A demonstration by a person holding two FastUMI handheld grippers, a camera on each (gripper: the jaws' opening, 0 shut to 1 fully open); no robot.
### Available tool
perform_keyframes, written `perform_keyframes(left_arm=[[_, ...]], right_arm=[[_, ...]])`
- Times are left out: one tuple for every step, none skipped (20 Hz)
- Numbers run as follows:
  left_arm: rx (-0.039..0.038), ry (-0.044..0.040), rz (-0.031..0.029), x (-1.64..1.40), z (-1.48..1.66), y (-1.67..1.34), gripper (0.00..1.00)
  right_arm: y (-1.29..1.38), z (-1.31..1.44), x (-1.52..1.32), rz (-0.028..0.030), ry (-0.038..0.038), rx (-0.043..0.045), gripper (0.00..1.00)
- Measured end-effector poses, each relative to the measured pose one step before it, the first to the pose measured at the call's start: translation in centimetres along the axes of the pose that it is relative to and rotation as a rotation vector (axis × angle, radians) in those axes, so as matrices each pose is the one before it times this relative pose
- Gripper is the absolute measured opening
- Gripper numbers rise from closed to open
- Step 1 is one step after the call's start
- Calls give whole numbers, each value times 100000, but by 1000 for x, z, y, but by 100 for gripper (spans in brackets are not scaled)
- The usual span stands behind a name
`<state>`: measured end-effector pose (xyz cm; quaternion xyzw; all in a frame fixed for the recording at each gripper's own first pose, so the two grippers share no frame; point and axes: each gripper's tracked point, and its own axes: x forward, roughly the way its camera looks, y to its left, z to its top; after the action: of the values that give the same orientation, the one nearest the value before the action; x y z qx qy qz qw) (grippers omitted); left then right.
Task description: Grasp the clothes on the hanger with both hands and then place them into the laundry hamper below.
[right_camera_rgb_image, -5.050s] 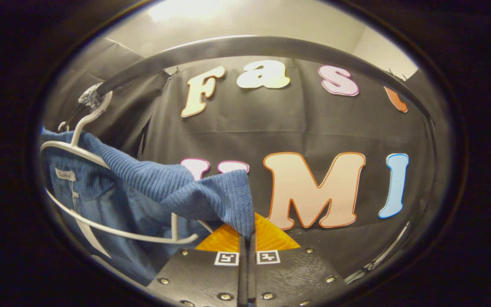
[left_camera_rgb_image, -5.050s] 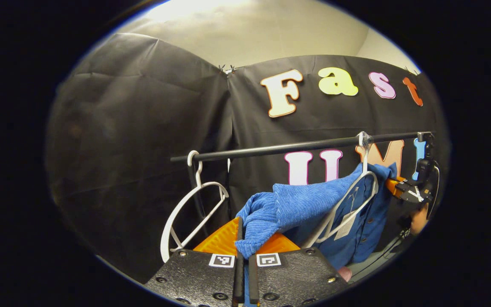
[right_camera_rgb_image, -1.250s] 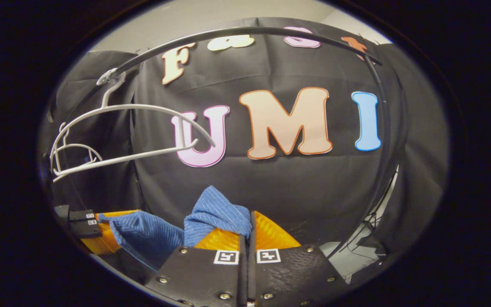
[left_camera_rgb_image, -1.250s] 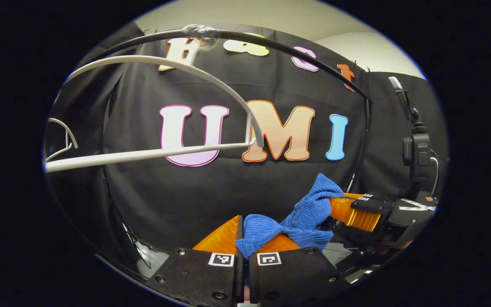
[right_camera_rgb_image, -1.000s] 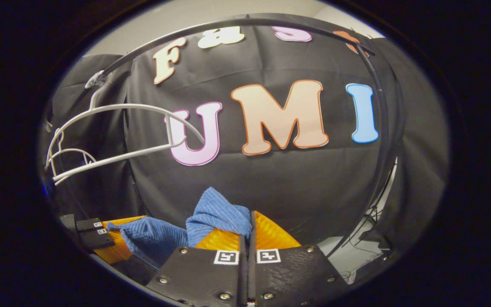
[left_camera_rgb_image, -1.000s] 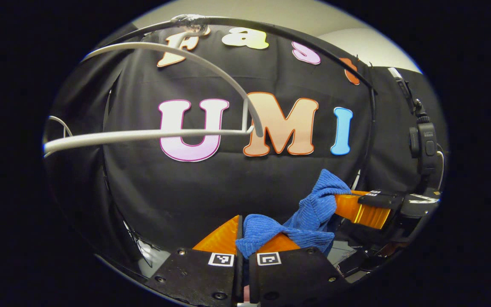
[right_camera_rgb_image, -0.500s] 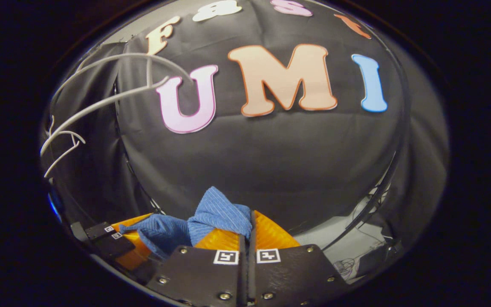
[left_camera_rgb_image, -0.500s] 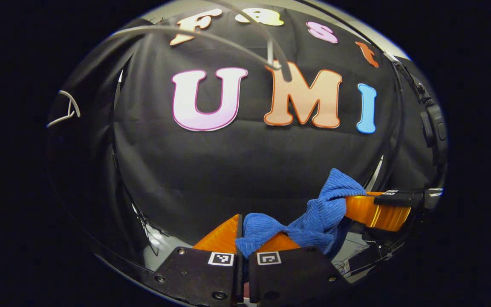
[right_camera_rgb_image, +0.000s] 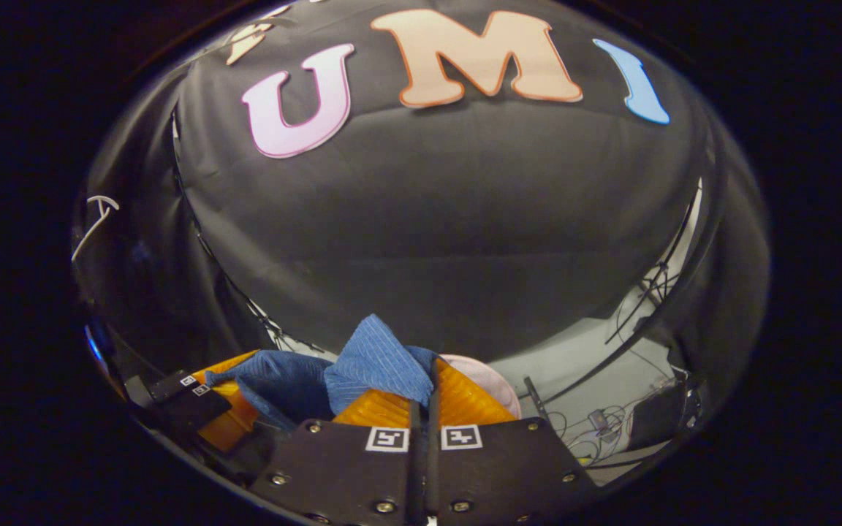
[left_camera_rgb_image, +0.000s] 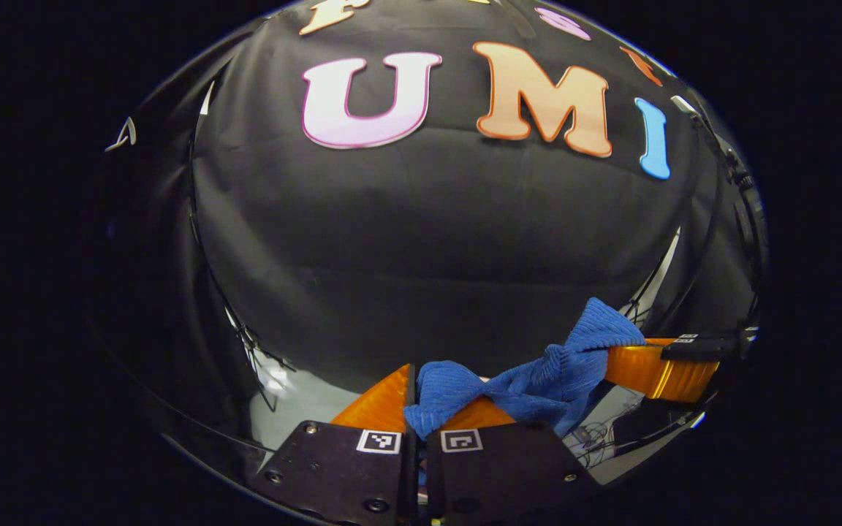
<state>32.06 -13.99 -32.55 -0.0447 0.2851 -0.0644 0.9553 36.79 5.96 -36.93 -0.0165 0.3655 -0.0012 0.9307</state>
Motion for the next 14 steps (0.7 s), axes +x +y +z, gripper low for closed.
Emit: perform_keyframes(left_arm=[[-479,3195,-145,512,-1484,154,6],[-221,4605,-563,240,-1610,23,6],[167,3030,-570,369,-1279,-43,6],[954,3081,-231,638,-1015,-8,6],[876,2626,-57,314,-929,21,6],[536,2041,-665,322,-577,-95,6],[237,1310,-623,152,-433,-8,6],[97,1190,-677,203,-432,-5,6],[61,1670,-466,257,-524,63,6],[-3,1309,-589,385,-342,53,6],[-189,1709,-288,335,-517,41,6],[-477,1167,-300,159,-327,192,6],[-714,1544,-260,98,-268,117,6],[-657,1422,-678,161,-380,115,6]], right_arm=[[-111,-1091,561,-702,2118,-87,2],[-274,-1196,459,-999,2533,-186,2],[-193,-1298,332,-645,2666,-141,2],[-105,-1062,347,-350,3126,-345,2],[-422,-1208,326,-833,3151,53,2],[18,-560,225,-763,2119,460,2],[-202,-781,429,-1111,1520,-600,2],[-287,-698,289,-1349,1540,-278,2],[-116,-954,-7,-469,1543,159,2],[78,-530,259,-477,998,103,2],[-89,-286,180,-600,930,-99,2],[150,27,28,-569,978,-222,2],[139,-236,-9,-257,560,-295,2],[211,-131,1,-87,581,-270,2]])
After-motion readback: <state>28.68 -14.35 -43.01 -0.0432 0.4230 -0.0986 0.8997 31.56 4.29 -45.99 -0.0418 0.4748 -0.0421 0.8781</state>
